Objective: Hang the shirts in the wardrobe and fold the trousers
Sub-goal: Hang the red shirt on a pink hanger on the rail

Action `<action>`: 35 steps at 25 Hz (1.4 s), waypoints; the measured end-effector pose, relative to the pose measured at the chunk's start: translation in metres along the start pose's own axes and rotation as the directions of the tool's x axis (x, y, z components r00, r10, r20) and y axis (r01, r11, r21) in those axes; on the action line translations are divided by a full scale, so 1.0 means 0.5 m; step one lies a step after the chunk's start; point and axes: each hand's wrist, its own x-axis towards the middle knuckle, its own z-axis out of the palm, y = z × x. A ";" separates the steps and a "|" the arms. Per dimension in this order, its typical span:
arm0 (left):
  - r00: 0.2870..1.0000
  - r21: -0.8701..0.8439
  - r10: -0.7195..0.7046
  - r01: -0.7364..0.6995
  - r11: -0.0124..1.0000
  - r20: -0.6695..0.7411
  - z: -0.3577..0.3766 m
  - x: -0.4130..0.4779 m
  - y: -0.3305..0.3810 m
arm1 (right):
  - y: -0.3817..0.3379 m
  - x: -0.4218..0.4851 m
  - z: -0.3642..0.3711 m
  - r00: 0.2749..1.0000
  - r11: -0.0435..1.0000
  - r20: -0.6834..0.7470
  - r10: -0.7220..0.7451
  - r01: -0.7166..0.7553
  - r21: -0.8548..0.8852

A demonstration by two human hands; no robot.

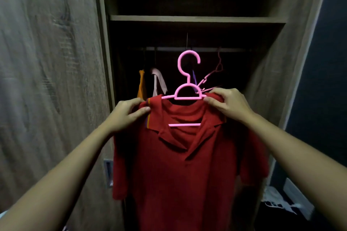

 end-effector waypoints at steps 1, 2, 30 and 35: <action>0.999 -0.059 -0.008 0.005 0.998 -0.037 -0.004 0.001 -0.010 | 0.006 -0.001 -0.009 1.000 1.000 0.013 0.023 -0.023 -0.010; 0.997 -0.099 -0.024 0.017 0.995 -0.077 -0.012 0.000 -0.020 | 0.022 -0.005 -0.017 0.997 0.997 0.034 0.068 -0.067 -0.031; 0.825 -0.235 -0.426 0.360 0.903 -0.372 0.022 -0.041 -0.106 | 0.078 -0.027 -0.083 0.936 0.939 -0.072 0.344 -0.340 0.061; 0.871 -0.374 -0.472 0.397 0.838 -0.133 0.032 -0.071 -0.130 | 0.067 -0.034 -0.098 0.932 0.937 -0.114 0.343 -0.330 0.116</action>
